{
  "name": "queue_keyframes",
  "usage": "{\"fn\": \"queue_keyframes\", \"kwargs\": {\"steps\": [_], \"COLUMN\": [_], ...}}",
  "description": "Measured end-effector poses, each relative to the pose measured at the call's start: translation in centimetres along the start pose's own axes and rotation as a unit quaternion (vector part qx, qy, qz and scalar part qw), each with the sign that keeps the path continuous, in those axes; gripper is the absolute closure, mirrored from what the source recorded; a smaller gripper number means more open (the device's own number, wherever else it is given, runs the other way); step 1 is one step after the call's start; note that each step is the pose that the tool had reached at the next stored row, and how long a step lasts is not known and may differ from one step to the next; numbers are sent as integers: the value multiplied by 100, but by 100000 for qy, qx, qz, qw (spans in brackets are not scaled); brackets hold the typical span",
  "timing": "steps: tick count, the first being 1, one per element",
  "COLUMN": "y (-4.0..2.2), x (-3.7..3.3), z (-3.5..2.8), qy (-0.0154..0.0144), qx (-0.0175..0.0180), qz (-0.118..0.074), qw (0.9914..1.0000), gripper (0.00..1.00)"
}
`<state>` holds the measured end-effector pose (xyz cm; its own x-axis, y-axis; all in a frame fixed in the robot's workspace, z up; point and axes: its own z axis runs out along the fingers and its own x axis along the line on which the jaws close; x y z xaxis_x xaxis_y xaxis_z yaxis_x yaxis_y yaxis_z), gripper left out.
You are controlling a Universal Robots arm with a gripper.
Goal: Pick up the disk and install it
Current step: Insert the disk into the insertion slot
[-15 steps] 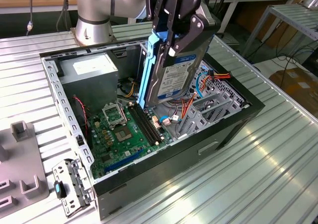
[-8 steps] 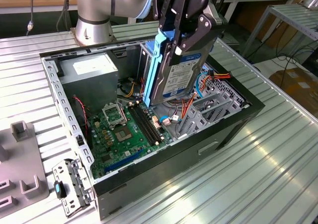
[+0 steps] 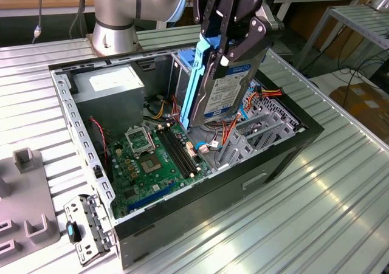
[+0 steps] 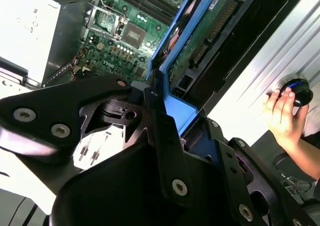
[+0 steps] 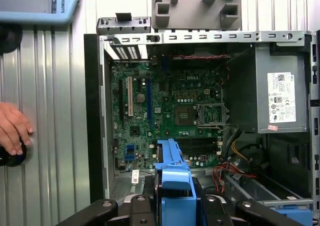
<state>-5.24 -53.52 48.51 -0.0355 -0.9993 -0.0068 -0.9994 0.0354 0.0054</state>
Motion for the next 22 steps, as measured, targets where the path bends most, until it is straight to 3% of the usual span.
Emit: {"fn": "queue_keyframes", "kwargs": {"steps": [13,22], "y": [-120,-332], "x": [-4,-3], "z": [5,24], "qy": [1,280], "qx": [-1,11], "qz": [-1,2], "qw": [100000,100000], "gripper": [63,63]}}
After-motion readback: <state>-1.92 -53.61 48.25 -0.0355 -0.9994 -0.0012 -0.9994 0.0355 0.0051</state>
